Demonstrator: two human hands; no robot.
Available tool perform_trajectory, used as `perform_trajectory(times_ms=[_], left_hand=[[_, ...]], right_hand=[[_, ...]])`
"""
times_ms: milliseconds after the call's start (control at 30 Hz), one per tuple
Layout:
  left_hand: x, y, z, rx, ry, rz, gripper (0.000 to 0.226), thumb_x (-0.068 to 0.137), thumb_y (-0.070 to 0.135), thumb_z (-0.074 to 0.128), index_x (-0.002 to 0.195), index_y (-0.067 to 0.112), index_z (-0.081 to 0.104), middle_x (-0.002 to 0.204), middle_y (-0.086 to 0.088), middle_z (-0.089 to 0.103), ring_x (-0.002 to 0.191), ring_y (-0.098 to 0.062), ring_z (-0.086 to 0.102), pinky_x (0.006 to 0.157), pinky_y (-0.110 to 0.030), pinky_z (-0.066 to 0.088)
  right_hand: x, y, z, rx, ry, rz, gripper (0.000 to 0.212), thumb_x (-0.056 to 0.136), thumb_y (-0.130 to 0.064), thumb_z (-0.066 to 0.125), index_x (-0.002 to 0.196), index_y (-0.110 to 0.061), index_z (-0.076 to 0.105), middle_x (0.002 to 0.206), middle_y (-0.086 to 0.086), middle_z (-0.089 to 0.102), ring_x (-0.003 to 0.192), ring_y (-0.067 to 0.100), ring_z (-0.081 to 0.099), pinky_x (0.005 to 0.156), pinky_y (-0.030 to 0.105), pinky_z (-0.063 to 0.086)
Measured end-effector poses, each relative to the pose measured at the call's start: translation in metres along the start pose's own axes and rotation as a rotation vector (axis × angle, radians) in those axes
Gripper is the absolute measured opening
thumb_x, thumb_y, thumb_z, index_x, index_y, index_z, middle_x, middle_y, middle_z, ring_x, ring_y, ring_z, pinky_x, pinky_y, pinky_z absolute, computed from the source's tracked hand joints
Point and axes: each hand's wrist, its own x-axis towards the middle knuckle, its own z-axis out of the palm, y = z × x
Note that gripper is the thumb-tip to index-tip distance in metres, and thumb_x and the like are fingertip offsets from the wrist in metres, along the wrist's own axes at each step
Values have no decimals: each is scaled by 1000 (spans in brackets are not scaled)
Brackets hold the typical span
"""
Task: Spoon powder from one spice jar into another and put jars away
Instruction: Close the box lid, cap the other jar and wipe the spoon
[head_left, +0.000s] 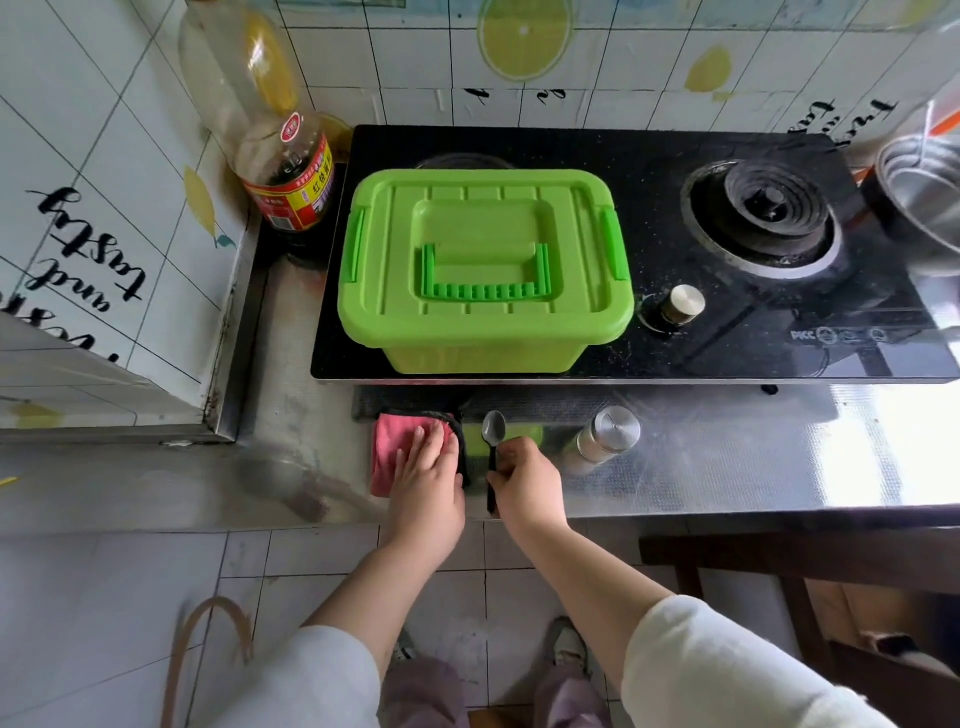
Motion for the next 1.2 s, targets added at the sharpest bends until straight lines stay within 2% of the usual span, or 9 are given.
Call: perform_trajectory(times_ms=[167, 300, 367, 467, 533, 600, 700, 833, 1200], left_hand=[[-5, 29, 4, -136, 54, 30, 44, 89, 3, 54, 132, 13, 57, 149, -10, 39, 141, -28, 33, 114, -43, 32], [2, 56, 6, -66, 81, -1, 45, 89, 7, 52, 133, 16, 55, 147, -6, 42, 138, -26, 36, 111, -42, 35], [3, 57, 4, -24, 126, -67, 47, 85, 4, 56, 132, 10, 56, 142, -11, 48, 132, -30, 44, 109, -42, 37], [0, 47, 1, 31, 154, -246, 52, 83, 5, 59, 135, 5, 53, 141, -15, 48, 128, -34, 46, 106, -44, 38], [-5, 37, -1, 85, 100, -313, 55, 86, 9, 57, 140, 5, 46, 146, -13, 42, 134, -31, 39, 110, -40, 34], [-9, 28, -1, 121, 37, -305, 60, 89, 14, 55, 146, 7, 37, 153, -7, 33, 140, -25, 31, 113, -35, 31], [-10, 22, -3, 139, -32, -271, 63, 90, 15, 51, 149, 9, 30, 157, -3, 25, 143, -22, 24, 116, -33, 28], [-9, 23, -10, 188, -62, -266, 61, 90, 16, 50, 149, 13, 32, 157, 0, 25, 143, -21, 24, 114, -32, 30], [0, 19, -24, 168, -161, -262, 60, 89, 15, 49, 147, 20, 36, 155, 5, 26, 140, -20, 25, 112, -34, 33]], right_hand=[[-18, -1, -30, 72, 102, -179, 19, 86, -5, 58, 102, -16, 62, 91, -5, 61, 89, 15, 58, 77, 25, 46], [-24, 9, -84, -89, 436, -461, 19, 83, -10, 66, 99, -21, 64, 98, -6, 59, 95, 15, 49, 79, 29, 44], [-17, 20, -103, -127, 507, -388, 30, 80, -17, 70, 107, -25, 62, 110, -4, 56, 102, 19, 45, 89, 35, 42], [-5, 33, -117, -213, 323, -151, 62, 78, -38, 71, 133, -27, 45, 133, -2, 42, 121, 24, 35, 103, 36, 33], [0, 39, -119, -212, 170, -100, 75, 79, -39, 69, 143, -25, 34, 139, 1, 39, 127, 25, 33, 103, 36, 35], [2, 43, -117, -126, 91, -76, 75, 81, -32, 68, 145, -24, 30, 140, 3, 40, 128, 24, 37, 100, 37, 39], [4, 42, -113, -47, 119, -72, 65, 83, -26, 67, 141, -26, 36, 140, 3, 42, 120, 22, 49, 95, 37, 44], [2, 32, -103, -53, 114, -108, 54, 83, -28, 67, 132, -28, 44, 132, -2, 49, 111, 20, 54, 91, 35, 46], [-1, 0, -68, -86, 54, -204, 55, 83, -24, 67, 134, -26, 46, 125, 1, 53, 109, 21, 55, 87, 29, 45]])
